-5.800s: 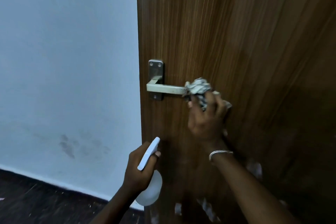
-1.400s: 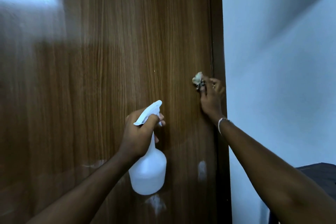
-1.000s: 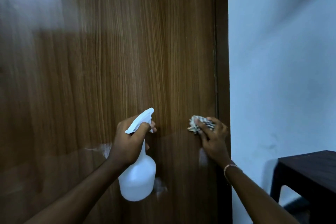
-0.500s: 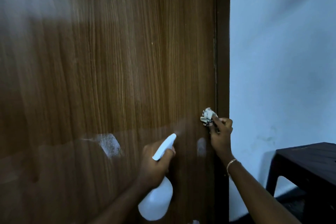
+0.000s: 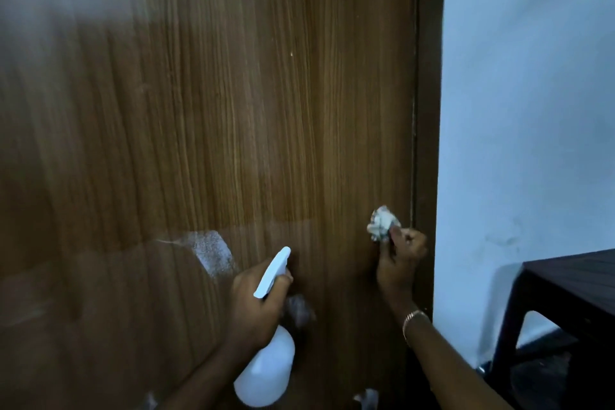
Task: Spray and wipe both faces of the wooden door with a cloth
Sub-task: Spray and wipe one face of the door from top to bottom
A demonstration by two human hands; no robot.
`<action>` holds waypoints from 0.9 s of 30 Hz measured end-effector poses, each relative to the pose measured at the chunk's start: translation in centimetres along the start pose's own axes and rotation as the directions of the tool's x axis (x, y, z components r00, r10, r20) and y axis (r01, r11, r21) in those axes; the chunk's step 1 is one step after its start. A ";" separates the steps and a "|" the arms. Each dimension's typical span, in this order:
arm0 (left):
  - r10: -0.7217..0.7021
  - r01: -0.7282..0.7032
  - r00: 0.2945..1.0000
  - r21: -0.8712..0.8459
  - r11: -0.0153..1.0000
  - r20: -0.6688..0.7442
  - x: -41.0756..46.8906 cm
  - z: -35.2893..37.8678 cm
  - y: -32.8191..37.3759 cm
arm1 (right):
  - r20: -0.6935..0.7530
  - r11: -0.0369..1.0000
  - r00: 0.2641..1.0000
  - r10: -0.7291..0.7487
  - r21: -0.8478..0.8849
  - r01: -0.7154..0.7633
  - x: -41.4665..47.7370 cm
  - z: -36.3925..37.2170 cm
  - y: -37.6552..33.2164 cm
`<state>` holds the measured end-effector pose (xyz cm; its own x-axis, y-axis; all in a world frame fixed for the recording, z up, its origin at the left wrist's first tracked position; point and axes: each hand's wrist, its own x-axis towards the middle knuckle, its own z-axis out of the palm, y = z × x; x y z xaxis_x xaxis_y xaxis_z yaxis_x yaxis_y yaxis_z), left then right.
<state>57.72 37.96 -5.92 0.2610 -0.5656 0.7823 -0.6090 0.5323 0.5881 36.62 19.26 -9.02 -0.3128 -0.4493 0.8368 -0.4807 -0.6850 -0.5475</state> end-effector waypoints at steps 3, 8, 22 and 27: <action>-0.003 0.003 1.000 0.019 1.000 -0.002 0.1 -0.9 -0.7 | -0.048 0.996 0.996 0.076 -0.050 -0.079 3.0 2.0 -6.2; -0.020 0.021 0.999 0.035 0.999 -0.034 0.0 -2.7 -0.9 | 0.364 0.892 0.829 -0.424 0.012 0.451 -5.2 2.8 -7.5; -0.124 0.134 0.987 0.099 0.986 -0.101 -5.8 -10.2 -2.3 | 0.068 0.998 0.998 -0.004 -0.063 0.009 -1.9 5.7 -17.2; -0.080 0.095 0.989 0.124 0.988 -0.122 -5.7 -11.4 -0.5 | 0.492 0.733 0.624 -0.608 0.044 0.679 -11.5 6.9 -18.3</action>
<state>65.09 48.11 -8.37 0.3981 -0.5252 0.7521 -0.6695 0.3942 0.6296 54.72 33.00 -8.66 0.4998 -0.1456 0.8538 -0.5282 -0.8325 0.1672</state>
